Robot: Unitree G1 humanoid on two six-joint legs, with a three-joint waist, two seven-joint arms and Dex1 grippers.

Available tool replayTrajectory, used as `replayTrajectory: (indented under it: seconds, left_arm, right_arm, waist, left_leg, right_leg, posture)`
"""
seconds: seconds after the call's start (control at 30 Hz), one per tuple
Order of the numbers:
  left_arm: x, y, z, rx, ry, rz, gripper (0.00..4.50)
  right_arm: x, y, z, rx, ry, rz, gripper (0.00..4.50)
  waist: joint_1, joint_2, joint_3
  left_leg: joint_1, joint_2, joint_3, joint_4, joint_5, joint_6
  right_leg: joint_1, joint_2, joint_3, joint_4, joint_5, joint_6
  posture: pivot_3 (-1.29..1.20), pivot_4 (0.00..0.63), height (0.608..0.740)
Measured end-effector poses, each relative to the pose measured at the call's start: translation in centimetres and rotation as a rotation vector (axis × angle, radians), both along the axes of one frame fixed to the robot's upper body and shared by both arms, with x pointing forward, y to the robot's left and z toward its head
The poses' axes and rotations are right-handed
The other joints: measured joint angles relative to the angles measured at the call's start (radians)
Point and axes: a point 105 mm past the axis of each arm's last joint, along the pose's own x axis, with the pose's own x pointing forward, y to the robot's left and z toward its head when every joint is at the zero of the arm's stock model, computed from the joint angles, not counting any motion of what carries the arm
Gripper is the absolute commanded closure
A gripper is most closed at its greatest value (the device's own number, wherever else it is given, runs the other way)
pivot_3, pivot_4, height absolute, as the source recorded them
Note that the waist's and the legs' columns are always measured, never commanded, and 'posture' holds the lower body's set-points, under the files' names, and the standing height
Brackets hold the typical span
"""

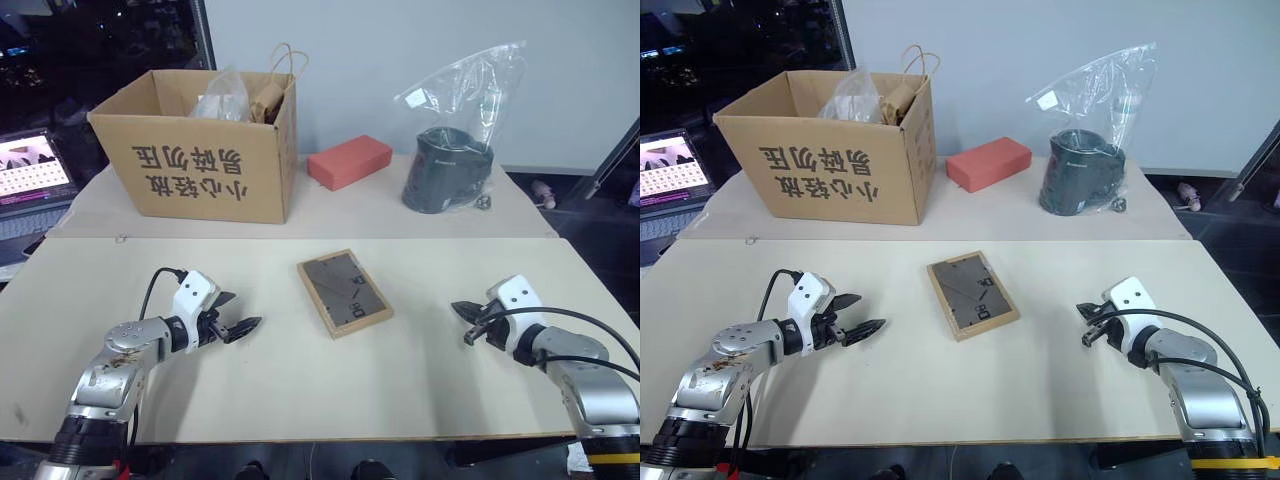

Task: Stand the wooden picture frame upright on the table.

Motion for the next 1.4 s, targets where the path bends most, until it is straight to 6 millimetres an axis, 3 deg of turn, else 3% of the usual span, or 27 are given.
replayTrajectory:
  seconds: [0.13, 0.27, 0.37, 0.47, 0.53, 0.67, 0.8, 0.9, 1.1, 1.23, 1.4]
  left_arm:
    - [0.1, -0.2, 0.2, -0.015, 0.049, -0.007, 0.94]
    - [1.1, -1.5, 2.8, -0.016, 0.027, -0.031, 2.33]
    - [1.5, -4.4, 2.5, -0.001, 0.043, -0.093, 3.39]
    - [1.6, -8.3, 0.4, 0.058, 0.09, -0.188, 4.47]
    - [2.3, -8.9, -0.8, 0.13, 0.102, -0.174, 4.47]
    - [3.4, -9.4, -0.6, 0.174, 0.062, -0.155, 4.47]
    - [3.6, -9.8, -0.6, 0.177, 0.051, -0.158, 4.47]
    - [3.7, -9.5, -0.7, 0.187, 0.042, -0.152, 4.47]
    - [2.1, -7.7, -1.0, 0.187, 0.072, -0.165, 4.47]
    - [-0.8, -6.1, -1.7, 0.247, 0.104, -0.228, 4.47]
    - [-1.8, -4.4, -1.9, 0.313, 0.111, -0.235, 4.47]
  right_arm:
    - [0.2, 0.0, 0.2, -0.035, 0.013, 0.032, 4.5]
    - [2.1, -0.2, 2.6, -0.174, -0.055, 0.072, 4.5]
    - [4.4, 1.1, 2.7, -0.221, -0.065, 0.107, 4.5]
    - [6.6, 3.3, 2.7, -0.232, -0.066, 0.166, 4.5]
    - [7.8, 4.4, 2.7, -0.241, -0.066, 0.196, 4.5]
    - [9.2, 6.8, 2.0, -0.223, -0.052, 0.27, 4.5]
    - [8.3, 11.6, -0.7, -0.135, 0.01, 0.456, 4.5]
    - [7.9, 13.0, -1.0, -0.091, 0.011, 0.5, 4.5]
    - [4.4, 15.5, -1.9, -0.03, 0.033, 0.62, 4.5]
    - [1.6, 15.5, -2.3, -0.026, 0.082, 0.642, 4.5]
    - [-0.9, 15.9, -1.7, 0.014, 0.138, 0.627, 4.5]
  waist:
    - [-0.001, 0.0, 0.0]
    - [-0.003, -0.001, -0.001]
    - [-0.005, -0.001, -0.001]
    - [-0.002, -0.001, -0.001]
    - [-0.003, -0.001, -0.001]
    - [-0.003, -0.001, -0.001]
    - [-0.003, 0.0, -0.001]
    - [-0.003, 0.0, -0.001]
    - [-0.021, 0.001, -0.001]
    - [-0.025, 0.002, -0.002]
    - [-0.03, 0.002, -0.003]
  left_leg:
    - [-0.001, 0.0, 0.0, 0.001, 0.0, 0.0]
    - [0.0, 0.0, 0.0, 0.003, 0.0, 0.001]
    - [0.001, 0.0, 0.0, 0.005, -0.001, 0.001]
    - [0.0, -0.001, -0.001, 0.006, -0.001, 0.001]
    - [-0.001, -0.001, -0.002, 0.007, -0.001, 0.001]
    - [0.0, -0.001, -0.004, 0.008, -0.001, 0.002]
    - [0.0, -0.001, -0.011, 0.009, -0.001, 0.001]
    - [0.0, -0.001, -0.013, 0.01, -0.001, 0.001]
    - [0.001, -0.001, -0.015, 0.009, -0.001, 0.001]
    - [0.001, -0.001, -0.016, 0.008, -0.001, 0.001]
    - [0.005, -0.001, -0.015, 0.008, -0.002, 0.002]
  right_leg:
    - [0.0, 0.0, 0.0, 0.0, 0.0, 0.001]
    - [0.002, 0.0, 0.0, 0.0, -0.002, 0.006]
    - [0.003, 0.0, 0.0, 0.0, -0.002, 0.006]
    - [0.003, 0.0, -0.001, 0.0, 0.001, 0.001]
    - [0.004, 0.0, -0.001, 0.0, 0.001, 0.001]
    - [0.008, 0.0, -0.004, -0.001, 0.001, 0.001]
    - [0.012, 0.0, -0.011, -0.002, 0.001, 0.0]
    - [0.014, 0.0, -0.013, -0.001, 0.001, 0.0]
    - [0.014, 0.0, -0.015, 0.001, 0.0, 0.0]
    - [0.015, 0.0, -0.016, 0.001, -0.001, -0.001]
    - [0.016, 0.0, -0.016, 0.001, -0.006, 0.003]
  posture:
    - [0.0, 0.15, 0.74]
    - [0.0, 0.15, 0.74]
    - [0.0, 0.15, 0.74]
    - [0.0, 0.15, 0.74]
    - [0.0, 0.15, 0.74]
    - [0.0, 0.15, 0.74]
    - [0.0, 0.15, 0.74]
    - [0.0, 0.15, 0.74]
    - [0.0, 0.15, 0.74]
    - [0.0, 0.15, 0.74]
    - [0.0, 0.15, 0.74]
